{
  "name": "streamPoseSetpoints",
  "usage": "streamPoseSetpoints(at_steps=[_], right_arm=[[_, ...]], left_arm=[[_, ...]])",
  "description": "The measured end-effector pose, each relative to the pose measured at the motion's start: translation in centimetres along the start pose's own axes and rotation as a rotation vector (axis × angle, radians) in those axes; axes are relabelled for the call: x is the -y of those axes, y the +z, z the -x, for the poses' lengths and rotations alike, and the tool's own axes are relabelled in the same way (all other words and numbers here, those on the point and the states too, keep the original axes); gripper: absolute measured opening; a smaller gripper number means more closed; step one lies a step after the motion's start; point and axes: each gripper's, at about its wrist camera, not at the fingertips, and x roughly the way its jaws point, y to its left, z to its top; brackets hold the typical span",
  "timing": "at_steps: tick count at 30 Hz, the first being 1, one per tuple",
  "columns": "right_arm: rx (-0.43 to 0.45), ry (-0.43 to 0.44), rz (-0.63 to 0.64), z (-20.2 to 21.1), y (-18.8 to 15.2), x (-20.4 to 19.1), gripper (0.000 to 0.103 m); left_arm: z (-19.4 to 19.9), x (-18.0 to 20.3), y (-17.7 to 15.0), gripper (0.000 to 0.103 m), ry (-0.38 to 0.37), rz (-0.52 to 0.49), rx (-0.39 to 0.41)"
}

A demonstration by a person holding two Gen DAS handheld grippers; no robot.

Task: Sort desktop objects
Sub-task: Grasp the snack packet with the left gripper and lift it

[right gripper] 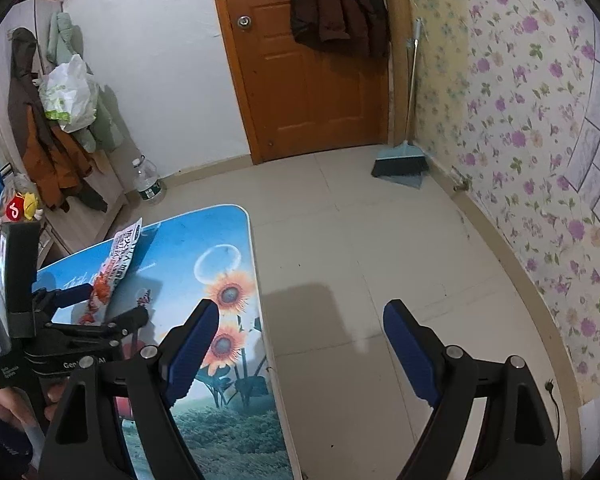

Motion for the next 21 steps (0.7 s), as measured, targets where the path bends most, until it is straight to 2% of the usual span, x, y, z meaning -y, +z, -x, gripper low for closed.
streamPoseSetpoints(at_steps=[6, 12, 21], right_arm=[[0.019, -0.006, 0.014, 0.7, 0.5, 0.4, 0.086], [0.022, -0.015, 0.003, 1.0, 0.7, 0.9, 0.086], [0.016, -0.008, 0.015, 1.1, 0.6, 0.4, 0.086]], left_arm=[[0.2, 2.2, -0.2, 0.103, -0.031, -0.041, -0.004], [1.3, 5.0, -1.0, 0.103, -0.098, -0.081, -0.014], [3.0, 7.0, -2.9, 0.103, -0.183, -0.089, -0.034]])
